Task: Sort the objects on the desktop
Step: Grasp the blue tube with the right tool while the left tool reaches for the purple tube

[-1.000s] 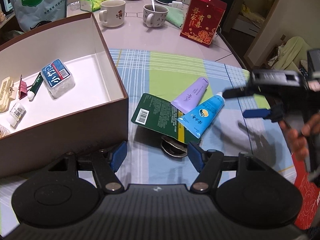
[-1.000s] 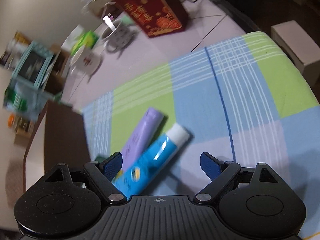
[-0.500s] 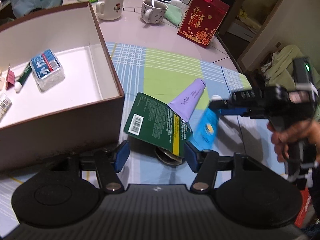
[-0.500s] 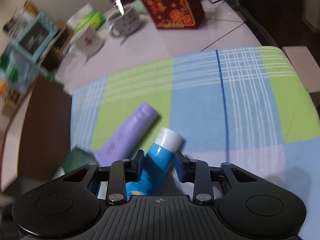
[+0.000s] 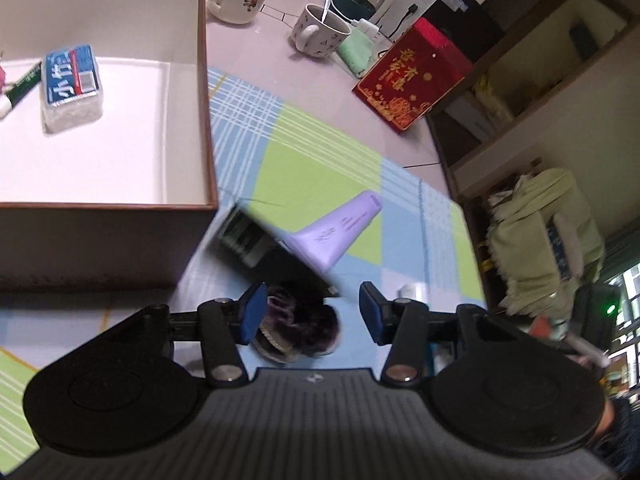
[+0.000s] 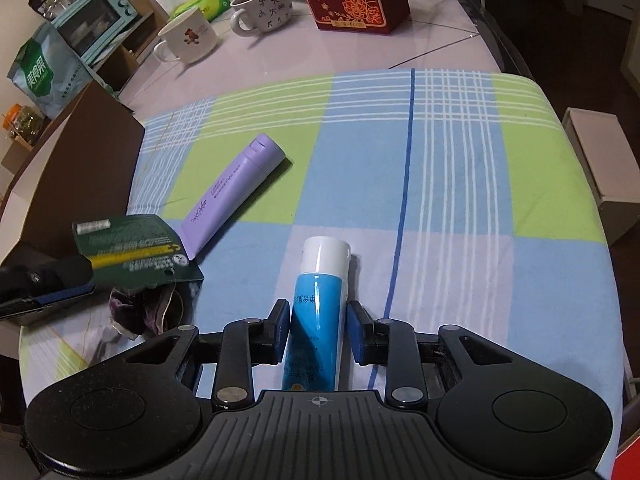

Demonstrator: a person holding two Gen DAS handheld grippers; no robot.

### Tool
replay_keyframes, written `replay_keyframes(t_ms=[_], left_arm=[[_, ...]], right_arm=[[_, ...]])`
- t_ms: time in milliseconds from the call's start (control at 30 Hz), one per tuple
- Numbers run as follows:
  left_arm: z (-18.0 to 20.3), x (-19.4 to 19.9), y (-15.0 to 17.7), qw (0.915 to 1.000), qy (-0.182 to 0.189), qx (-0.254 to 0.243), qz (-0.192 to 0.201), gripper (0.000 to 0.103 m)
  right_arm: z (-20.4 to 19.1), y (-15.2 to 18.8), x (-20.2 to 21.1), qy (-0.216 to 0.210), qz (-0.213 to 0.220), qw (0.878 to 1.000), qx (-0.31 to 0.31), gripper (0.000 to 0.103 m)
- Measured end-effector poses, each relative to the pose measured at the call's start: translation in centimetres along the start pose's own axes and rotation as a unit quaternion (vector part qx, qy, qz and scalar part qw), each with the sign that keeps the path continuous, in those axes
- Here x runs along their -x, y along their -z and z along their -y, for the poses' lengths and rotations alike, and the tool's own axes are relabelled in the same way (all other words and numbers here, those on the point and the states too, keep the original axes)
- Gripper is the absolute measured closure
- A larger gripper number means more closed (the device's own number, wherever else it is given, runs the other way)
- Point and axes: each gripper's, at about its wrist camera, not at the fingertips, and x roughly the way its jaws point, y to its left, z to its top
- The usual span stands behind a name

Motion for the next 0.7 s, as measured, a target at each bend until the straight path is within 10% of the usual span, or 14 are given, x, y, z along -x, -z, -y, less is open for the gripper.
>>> replay_keyframes(t_ms=[200, 367, 700], left_arm=[[0.8, -0.5, -0.7, 1.0000, -0.005, 0.002, -0.005, 0.052], [1.2, -2.8, -1.5, 0.9985, -0.049, -0.007, -0.022, 0.092], [7.8, -1.6, 1.2, 0.9543, -0.078, -0.288, -0.020, 0.103]], right_arm=[[0.1, -0.2, 0.3, -0.003, 0.000, 1.000, 0.001, 0.074], [0.2, -0.2, 0.4, -0.004, -0.001, 1.000, 0.004, 0.074], [1.0, 0.8, 1.0, -0.006, 0.005, 1.000, 0.007, 0.074]])
